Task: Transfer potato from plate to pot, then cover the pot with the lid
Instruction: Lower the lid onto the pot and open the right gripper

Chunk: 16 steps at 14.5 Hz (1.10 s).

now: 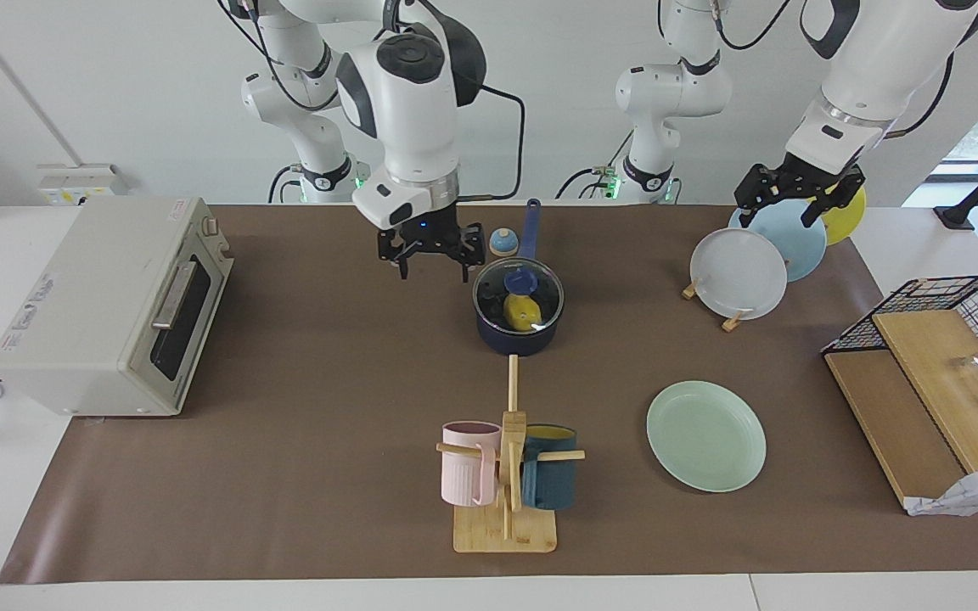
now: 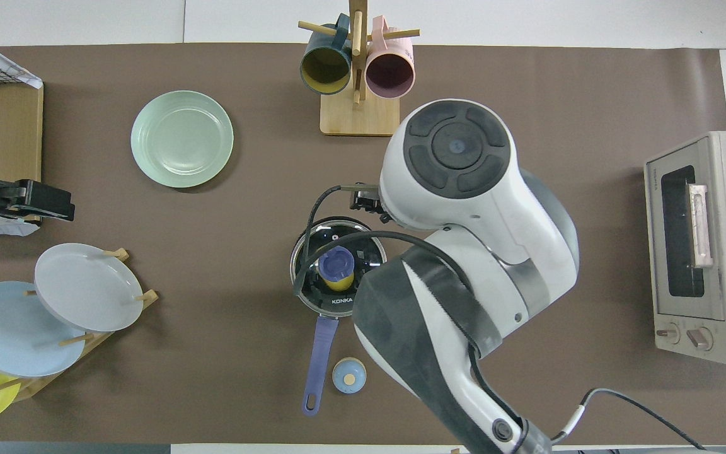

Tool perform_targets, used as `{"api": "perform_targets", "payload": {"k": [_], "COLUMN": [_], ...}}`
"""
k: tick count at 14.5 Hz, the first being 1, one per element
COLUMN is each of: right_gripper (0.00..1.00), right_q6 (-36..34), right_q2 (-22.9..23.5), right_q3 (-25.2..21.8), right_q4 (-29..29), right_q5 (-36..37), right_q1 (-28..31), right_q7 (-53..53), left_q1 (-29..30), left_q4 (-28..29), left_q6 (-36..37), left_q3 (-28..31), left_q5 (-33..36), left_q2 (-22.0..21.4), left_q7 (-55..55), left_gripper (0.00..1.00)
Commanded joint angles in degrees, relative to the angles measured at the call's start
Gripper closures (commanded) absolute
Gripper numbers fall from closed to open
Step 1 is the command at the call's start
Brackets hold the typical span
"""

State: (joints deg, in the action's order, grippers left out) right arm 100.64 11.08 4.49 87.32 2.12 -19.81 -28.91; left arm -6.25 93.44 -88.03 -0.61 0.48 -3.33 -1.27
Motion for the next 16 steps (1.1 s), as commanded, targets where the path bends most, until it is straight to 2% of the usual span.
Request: {"api": "perform_targets", "payload": {"k": [1,6,12,16], "right_gripper": [0.0,0.0,0.0,0.0], "right_q6": [-2.54,-9.22,-13.01,-15.2], "right_q2": [-2.54,-5.8,-7.91,-8.88], "right_q3": [0.78,0.69,0.61,0.69], "right_q4": [0.83,0.83,1.09,1.27], "right_q5": [-0.18,-0.27,-0.36,-0.36], "right_q1": [5.56,11.19,12.69,14.89], "right_q7": [6.4,12.12,12.65,16.86], "left_q1": [0.88,0.88,0.88,0.8], "left_q4": [1.57,1.57,1.57,1.57], "left_q6": [0.32,0.32,0.32,0.32], "left_q3": [-0.35,-0.44,-0.35,-0.35], "left_q5": [-0.57,-0.57,-0.57,-0.57], "left_q2": [-1.59,-1.59,-1.59,-1.59], "left_q7": [0.13,0.13,0.13,0.13], "left_gripper": [0.0,0.0,0.0,0.0]}}
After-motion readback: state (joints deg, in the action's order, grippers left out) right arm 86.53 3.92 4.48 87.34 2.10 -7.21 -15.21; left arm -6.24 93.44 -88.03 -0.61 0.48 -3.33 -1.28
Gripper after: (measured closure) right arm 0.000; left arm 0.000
